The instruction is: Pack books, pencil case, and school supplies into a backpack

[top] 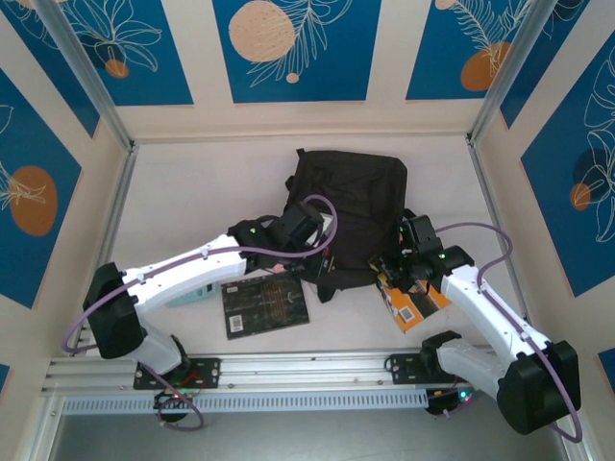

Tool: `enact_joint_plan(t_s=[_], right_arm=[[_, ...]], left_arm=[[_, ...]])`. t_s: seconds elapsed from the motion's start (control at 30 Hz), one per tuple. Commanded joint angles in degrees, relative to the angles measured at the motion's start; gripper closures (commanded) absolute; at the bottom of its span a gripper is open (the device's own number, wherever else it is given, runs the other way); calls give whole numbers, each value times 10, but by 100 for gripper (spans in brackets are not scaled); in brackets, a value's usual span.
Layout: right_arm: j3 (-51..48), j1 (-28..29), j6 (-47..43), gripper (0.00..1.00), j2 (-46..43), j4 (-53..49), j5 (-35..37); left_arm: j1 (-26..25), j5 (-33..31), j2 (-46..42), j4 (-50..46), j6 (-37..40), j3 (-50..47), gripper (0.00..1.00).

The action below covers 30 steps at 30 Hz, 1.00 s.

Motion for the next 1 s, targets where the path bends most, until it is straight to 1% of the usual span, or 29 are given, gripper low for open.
enact_joint_plan(t_s=[0.0,0.03,0.1,0.2,0.33,0.43,0.5,0.57,0.63,0.67,0.73,0.83,0.87,0.97], right_arm=[[4,-4,-24,82,-2,-26,40],[8,-4,-31,87,-3,-33,50],[15,-5,-42,91,-3,-46,65],[21,-4,-56,97,-3,-54,76],[21,-4,-70,100,-1,-51,75],[24,-4,-84,100,2,-45,68],[23,-2,-108,100,3,-21,44],[26,8,-132,100,3,-5,29],[23,30,-178,100,-7,28,18],[19,42,-191,100,-16,42,26],[4,69,-215,100,-38,71,50],[-4,91,-232,100,-44,80,73],[-4,93,-233,100,-40,77,75],[-7,98,-232,100,-32,72,81]], left_arm=[[-3,-49,-39,-17,17,-5,100],[-2,-64,-44,-24,19,-9,100],[4,-83,-52,-33,17,-19,100],[17,-94,-64,-36,12,-37,100],[31,-97,-82,-31,8,-53,100],[33,-95,-84,-31,13,-52,100],[32,-83,-80,-31,16,-47,100],[32,-62,-67,-42,23,-29,100],[31,-50,-43,-70,38,9,100],[27,-48,-30,-89,47,30,90],[15,-57,4,-138,74,89,63],[-1,-68,53,-193,105,162,42],[-4,-70,68,-206,111,179,37],[-11,-65,122,-241,126,220,35]])
